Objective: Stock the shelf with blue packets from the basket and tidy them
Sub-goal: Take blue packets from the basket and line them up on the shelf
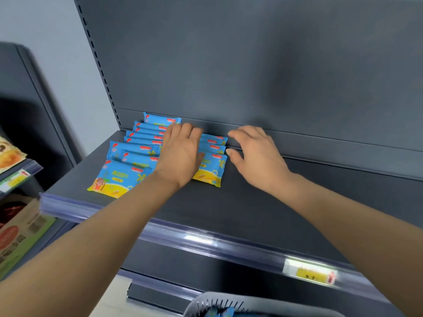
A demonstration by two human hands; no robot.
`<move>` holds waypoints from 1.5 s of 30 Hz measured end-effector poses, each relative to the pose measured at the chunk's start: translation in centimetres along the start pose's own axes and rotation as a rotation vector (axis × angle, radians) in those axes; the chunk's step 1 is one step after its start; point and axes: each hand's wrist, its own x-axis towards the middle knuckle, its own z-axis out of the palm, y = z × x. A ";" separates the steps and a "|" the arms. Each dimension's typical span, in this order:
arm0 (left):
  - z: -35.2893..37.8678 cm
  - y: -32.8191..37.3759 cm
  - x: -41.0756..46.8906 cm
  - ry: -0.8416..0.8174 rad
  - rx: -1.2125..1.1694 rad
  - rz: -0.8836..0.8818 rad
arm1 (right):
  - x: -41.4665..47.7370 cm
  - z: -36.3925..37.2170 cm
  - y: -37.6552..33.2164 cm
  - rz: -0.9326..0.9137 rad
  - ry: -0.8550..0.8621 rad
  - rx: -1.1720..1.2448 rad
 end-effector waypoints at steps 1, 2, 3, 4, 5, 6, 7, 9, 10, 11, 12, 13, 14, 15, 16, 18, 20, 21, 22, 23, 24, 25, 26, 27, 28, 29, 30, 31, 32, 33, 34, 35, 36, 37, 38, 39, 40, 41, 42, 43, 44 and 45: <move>-1.3 0.5 -0.3 0.058 -0.032 0.014 | -0.5 -0.8 -0.2 -0.014 0.021 -0.015; -2.6 1.1 -0.7 0.116 -0.060 0.029 | -1.0 -1.7 -0.4 -0.029 0.043 -0.033; -3.9 1.8 -1.0 0.169 -0.080 0.046 | -1.6 -2.7 -0.6 -0.045 0.069 -0.051; -5.3 2.5 -1.4 0.214 -0.092 0.065 | -2.1 -3.7 -0.8 -0.061 0.096 -0.065; -6.7 3.2 -1.7 0.249 -0.097 0.084 | -2.7 -4.7 -1.1 -0.076 0.121 -0.075; -8.1 4.0 -2.1 0.274 -0.098 0.101 | -3.3 -5.8 -1.3 -0.089 0.144 -0.081; -9.5 4.9 -2.6 0.292 -0.096 0.114 | -4.1 -6.9 -1.5 -0.099 0.166 -0.084; -12.5 6.8 -3.5 0.320 -0.077 0.122 | -5.6 -9.2 -1.9 -0.124 0.212 -0.086; -14.0 7.8 -4.1 0.332 -0.061 0.118 | -6.5 -10.4 -2.2 -0.138 0.237 -0.085; -15.4 8.9 -4.7 0.346 -0.044 0.113 | -7.5 -11.6 -2.4 -0.154 0.264 -0.083; -16.8 10.0 -5.4 0.361 -0.025 0.111 | -8.6 -12.8 -2.5 -0.173 0.292 -0.081; -18.0 11.2 -6.1 0.374 -0.003 0.110 | -9.7 -13.9 -2.6 -0.194 0.318 -0.082; -19.1 12.3 -6.8 0.381 0.022 0.106 | -10.8 -15.0 -2.5 -0.215 0.337 -0.087; -20.1 13.6 -7.6 0.385 0.049 0.100 | -12.1 -16.1 -2.4 -0.234 0.351 -0.094; -21.0 14.8 -8.5 0.388 0.077 0.092 | -13.3 -17.0 -2.2 -0.252 0.367 -0.100; -22.1 17.4 -10.3 0.393 0.130 0.080 | -16.1 -18.4 -1.5 -0.291 0.410 -0.101; -22.7 20.0 -12.2 0.385 0.162 0.068 | -18.9 -19.2 -0.7 -0.326 0.431 -0.086; -22.7 21.2 -13.2 0.375 0.165 0.057 | -20.2 -19.2 -0.2 -0.342 0.420 -0.070; -22.5 22.2 -14.3 0.358 0.163 0.044 | -21.6 -19.0 0.3 -0.357 0.397 -0.050; -22.1 23.2 -15.5 0.330 0.156 0.036 | -22.9 -18.6 0.7 -0.369 0.364 -0.029; -21.5 24.0 -16.8 0.287 0.144 0.031 | -24.2 -18.0 1.2 -0.375 0.321 -0.007; -20.8 24.6 -18.1 0.228 0.126 0.027 | -25.4 -17.2 1.6 -0.378 0.266 0.011; -20.0 25.1 -19.5 0.158 0.103 0.027 | -26.5 -16.2 2.0 -0.378 0.202 0.021; -19.1 25.5 -20.8 0.086 0.079 0.031 | -27.5 -15.2 2.4 -0.376 0.130 0.021; -18.2 25.8 -22.1 0.015 0.058 0.032 | -28.4 -14.0 2.8 -0.371 0.056 0.016; -17.2 25.9 -23.3 -0.055 0.037 0.025 | -29.2 -12.7 3.1 -0.362 -0.018 0.006; -16.1 25.9 -24.4 -0.121 0.019 0.008 | -29.9 -11.3 3.4 -0.354 -0.089 -0.005; -15.1 25.8 -25.5 -0.185 0.007 -0.018 | -30.6 -9.9 3.7 -0.350 -0.157 -0.019; -14.0 25.7 -26.5 -0.248 -0.003 -0.051 | -31.1 -8.5 4.0 -0.350 -0.225 -0.033; -13.0 25.5 -27.4 -0.303 -0.016 -0.086 | -31.6 -7.1 4.3 -0.352 -0.296 -0.042; -12.0 25.2 -28.3 -0.350 -0.033 -0.116 | -32.1 -5.8 4.6 -0.350 -0.371 -0.043; -10.9 24.9 -29.0 -0.396 -0.047 -0.140 | -32.5 -4.5 4.9 -0.346 -0.456 -0.036; -9.9 24.7 -29.7 -0.454 -0.055 -0.158 | -32.9 -3.3 5.1 -0.344 -0.551 -0.026; -9.0 24.4 -30.3 -0.516 -0.064 -0.175 | -33.2 -2.1 5.4 -0.346 -0.646 -0.019; -8.2 24.3 -30.9 -0.566 -0.073 -0.189 | -33.6 -1.1 5.6 -0.351 -0.734 -0.019; -7.4 24.1 -31.3 -0.606 -0.079 -0.197 | -33.9 -0.2 5.9 -0.348 -0.814 -0.029; -6.6 23.9 -31.7 -0.641 -0.081 -0.199 | -34.2 0.6 6.1 -0.335 -0.885 -0.043; -5.8 23.6 -32.0 -0.676 -0.079 -0.197 | -34.5 1.3 6.3 -0.314 -0.945 -0.062; -5.0 23.4 -32.3 -0.714 -0.077 -0.194 | -34.7 1.9 6.6 -0.291 -0.997 -0.081; -4.3 23.2 -32.5 -0.753 -0.078 -0.190 | -35.0 2.4 6.8 -0.266 -1.048 -0.097; -3.6 23.0 -32.6 -0.788 -0.083 -0.187 | -35.2 2.9 7.0 -0.240 -1.092 -0.102; -2.9 22.9 -32.7 -0.816 -0.087 -0.182 | -35.4 3.3 7.3 -0.216 -1.126 -0.101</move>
